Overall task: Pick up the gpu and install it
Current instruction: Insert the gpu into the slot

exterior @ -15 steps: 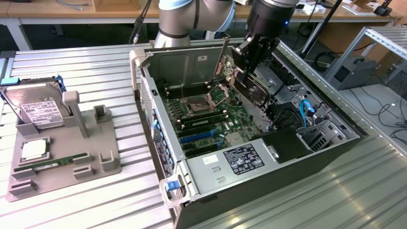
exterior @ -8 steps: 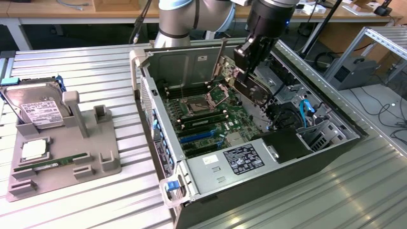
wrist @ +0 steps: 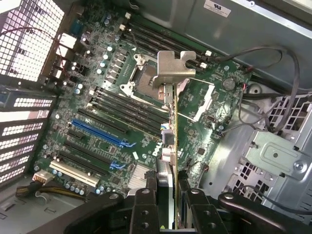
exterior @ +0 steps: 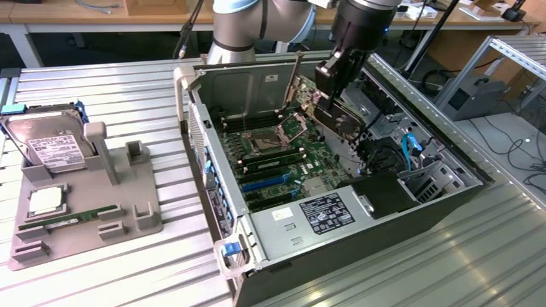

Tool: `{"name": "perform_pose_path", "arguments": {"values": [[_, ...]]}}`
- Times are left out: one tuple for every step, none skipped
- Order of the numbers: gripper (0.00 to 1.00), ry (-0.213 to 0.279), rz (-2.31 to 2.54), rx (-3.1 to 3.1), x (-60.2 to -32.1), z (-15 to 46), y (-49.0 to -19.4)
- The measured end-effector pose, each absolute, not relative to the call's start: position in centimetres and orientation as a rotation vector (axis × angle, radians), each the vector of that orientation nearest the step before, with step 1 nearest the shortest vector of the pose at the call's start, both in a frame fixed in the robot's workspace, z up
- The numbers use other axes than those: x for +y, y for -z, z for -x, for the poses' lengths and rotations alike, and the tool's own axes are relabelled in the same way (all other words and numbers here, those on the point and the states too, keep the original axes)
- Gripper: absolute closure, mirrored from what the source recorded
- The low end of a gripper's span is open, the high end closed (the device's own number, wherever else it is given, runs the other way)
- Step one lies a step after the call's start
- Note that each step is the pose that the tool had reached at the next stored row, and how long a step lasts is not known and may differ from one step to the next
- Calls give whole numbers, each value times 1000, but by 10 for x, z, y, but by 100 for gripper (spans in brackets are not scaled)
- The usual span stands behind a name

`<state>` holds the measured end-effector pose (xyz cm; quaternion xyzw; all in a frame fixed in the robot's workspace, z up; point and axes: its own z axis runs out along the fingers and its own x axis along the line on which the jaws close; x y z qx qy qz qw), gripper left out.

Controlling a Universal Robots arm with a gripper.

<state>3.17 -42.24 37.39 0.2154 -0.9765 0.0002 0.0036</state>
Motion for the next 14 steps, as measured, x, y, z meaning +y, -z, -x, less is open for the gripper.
{"name": "perform_pose_path", "arguments": {"values": [[73, -1, -685, -3059, -422, -32, -374], [73, -1, -696, -3056, -422, -32, -374], [73, -1, -701, -3055, -422, -32, -374], [73, -1, -707, -3054, -422, -32, -374], [73, -1, -712, -3052, -422, -32, -374], [73, -1, -718, -3051, -422, -32, -374], [73, -1, -726, -3049, -422, -32, -374], [73, -1, -737, -3047, -422, -32, -374], [73, -1, -748, -3044, -422, -32, -374], [73, -1, -756, -3042, -422, -32, -374], [73, -1, -764, -3040, -422, -32, -374], [73, -1, -769, -3039, -422, -32, -374], [73, -1, -780, -3036, -422, -32, -374], [73, -1, -789, -3033, -422, -32, -374]]}}
